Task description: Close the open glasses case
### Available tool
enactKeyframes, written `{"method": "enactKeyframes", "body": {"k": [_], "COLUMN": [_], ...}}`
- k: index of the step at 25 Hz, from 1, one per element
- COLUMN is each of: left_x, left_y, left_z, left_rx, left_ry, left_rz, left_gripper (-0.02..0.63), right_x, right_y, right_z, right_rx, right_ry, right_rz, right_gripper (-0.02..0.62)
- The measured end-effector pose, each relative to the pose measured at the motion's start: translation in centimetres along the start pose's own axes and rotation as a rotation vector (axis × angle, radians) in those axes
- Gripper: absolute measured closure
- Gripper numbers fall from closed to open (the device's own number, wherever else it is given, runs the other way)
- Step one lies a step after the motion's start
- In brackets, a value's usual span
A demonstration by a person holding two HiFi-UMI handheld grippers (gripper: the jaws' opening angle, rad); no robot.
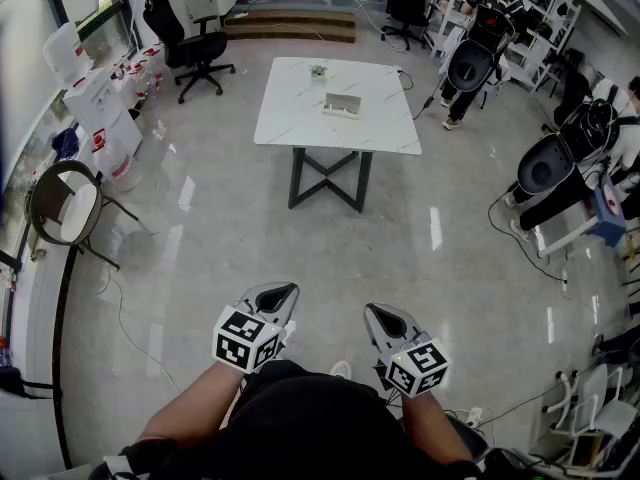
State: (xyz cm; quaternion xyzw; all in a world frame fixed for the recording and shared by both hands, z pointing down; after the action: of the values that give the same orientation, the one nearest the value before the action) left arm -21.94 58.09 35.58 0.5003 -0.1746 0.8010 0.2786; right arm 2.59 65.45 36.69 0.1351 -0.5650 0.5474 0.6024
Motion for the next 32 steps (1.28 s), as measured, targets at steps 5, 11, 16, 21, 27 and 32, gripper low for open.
{"method": "enactKeyframes", "body": {"k": [5, 11, 16, 21, 27, 32], "left_x": [-0.2, 0.2, 0.3, 0.2, 0.9, 2.1], "left_y": [-0.1, 0.8, 0.8, 0.6, 1.1, 3.4], "left_z": [-0.1, -0.7, -0.6, -0.2, -0.9, -1.7], "left_rx": [0.007, -0.020, -0.019, 0.001, 0.017, 0.035], "left_ry": [-0.006, -0.002, -0.012, -0.024, -0.026, -0.025], "left_rz": [0.000, -0.008, -0.016, -0.041, -0.037, -0.087], "left_gripper": [0.603, 0.603, 0.603, 0.603, 0.603, 0.603], "right_x": [-0.1, -0.2, 0.1, 0.5, 0.7, 1.0], "right_y": [0.3, 0.5, 0.9, 1.6, 2.5, 3.7], "right_z": [0.2, 0.3, 0.6, 1.2, 1.8, 3.8], "right_rx": [-0.002, -0.005, -0.023, -0.034, -0.034, -0.031], "right_ry": [0.006, 0.007, 0.023, 0.018, 0.006, 0.008], "right_rz": [-0.007, -0.015, -0.038, -0.037, -0.031, -0.031], "right_gripper": [0.595, 0.595, 0.594, 0.594, 0.594, 0.594]}}
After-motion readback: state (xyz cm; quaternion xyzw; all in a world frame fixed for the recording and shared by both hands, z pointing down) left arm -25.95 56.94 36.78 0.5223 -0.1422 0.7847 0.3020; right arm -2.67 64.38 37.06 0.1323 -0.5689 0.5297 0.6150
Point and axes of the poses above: the fingertips, and each gripper's own axes: z forward along the fingers, y to its left, x out of its underside, the point moved 9 cm from there along -z, backward along the fingers, and after that the axes turned 14 degrees about z, right-handed, at the moved point
